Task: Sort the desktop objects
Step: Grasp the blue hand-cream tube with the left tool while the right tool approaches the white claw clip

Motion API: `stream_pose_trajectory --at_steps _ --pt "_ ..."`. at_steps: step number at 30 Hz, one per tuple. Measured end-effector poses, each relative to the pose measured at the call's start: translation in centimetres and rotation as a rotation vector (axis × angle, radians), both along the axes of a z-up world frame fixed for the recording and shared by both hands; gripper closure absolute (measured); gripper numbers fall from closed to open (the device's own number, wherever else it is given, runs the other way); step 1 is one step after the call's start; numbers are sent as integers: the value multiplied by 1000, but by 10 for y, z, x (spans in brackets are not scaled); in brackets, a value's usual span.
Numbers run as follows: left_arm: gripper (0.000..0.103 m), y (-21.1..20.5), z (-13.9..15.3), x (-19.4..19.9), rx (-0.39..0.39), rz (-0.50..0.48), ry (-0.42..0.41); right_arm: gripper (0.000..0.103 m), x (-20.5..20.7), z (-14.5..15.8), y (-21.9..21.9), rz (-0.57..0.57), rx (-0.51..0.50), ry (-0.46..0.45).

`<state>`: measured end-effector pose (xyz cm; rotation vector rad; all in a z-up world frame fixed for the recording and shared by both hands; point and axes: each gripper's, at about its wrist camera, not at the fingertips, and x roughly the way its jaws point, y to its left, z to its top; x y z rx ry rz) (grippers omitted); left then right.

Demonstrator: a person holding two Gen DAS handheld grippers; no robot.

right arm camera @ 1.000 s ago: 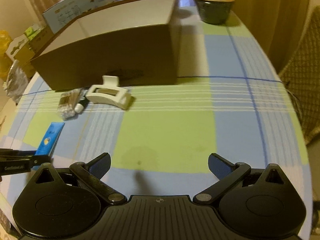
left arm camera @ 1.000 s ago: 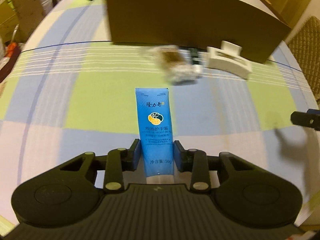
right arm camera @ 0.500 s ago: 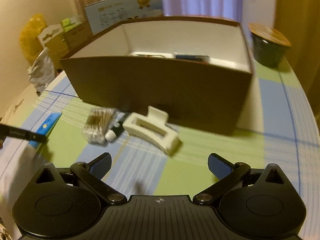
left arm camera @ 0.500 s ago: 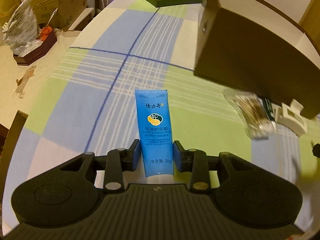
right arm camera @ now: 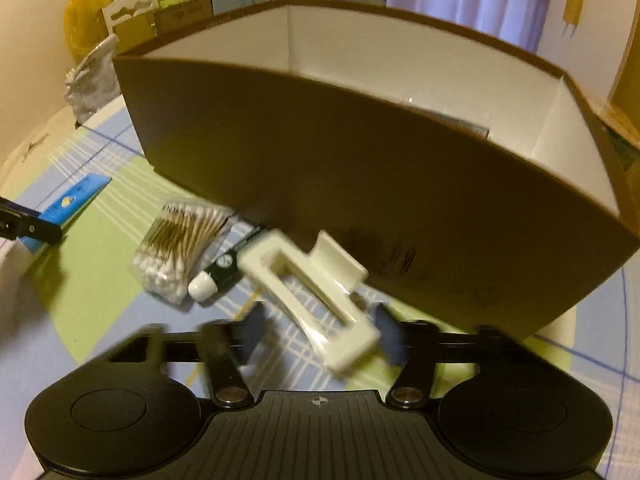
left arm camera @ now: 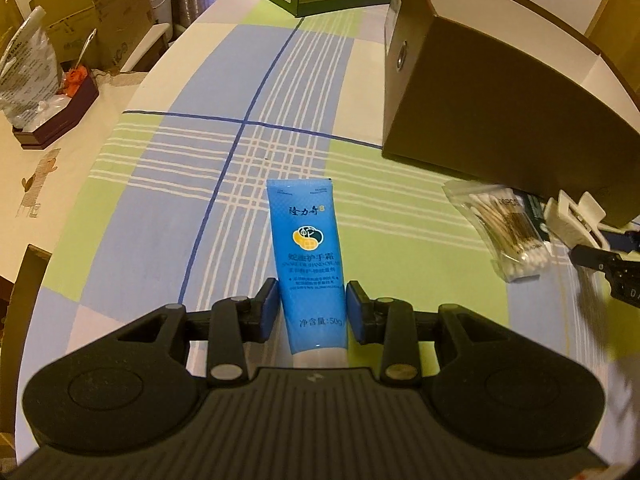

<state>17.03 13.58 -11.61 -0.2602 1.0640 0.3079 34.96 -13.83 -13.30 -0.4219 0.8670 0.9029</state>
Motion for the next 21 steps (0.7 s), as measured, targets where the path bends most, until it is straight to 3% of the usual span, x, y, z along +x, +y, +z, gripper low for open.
stream_pose_trajectory --at_steps 2,8,13,16,17,19,21 --pt "73 -2 0 -1 12 -21 1 74 -6 2 -7 -10 14 20" --pt "73 -21 1 -8 -12 -126 -9 74 -43 4 -35 -120 -15 39" --pt "73 -60 2 -21 -39 -287 -5 74 -73 9 -56 -165 -38 84" --pt "73 -74 2 -24 4 -321 15 59 -82 9 -59 -166 -57 77" --pt "71 -76 2 -23 12 -322 23 47 -82 8 -59 -172 -62 76" --pt "64 -77 2 -19 11 -321 34 44 -84 9 -59 -176 -54 64" --pt "63 -78 1 -16 20 -314 38 44 -84 11 -58 -175 -48 46"
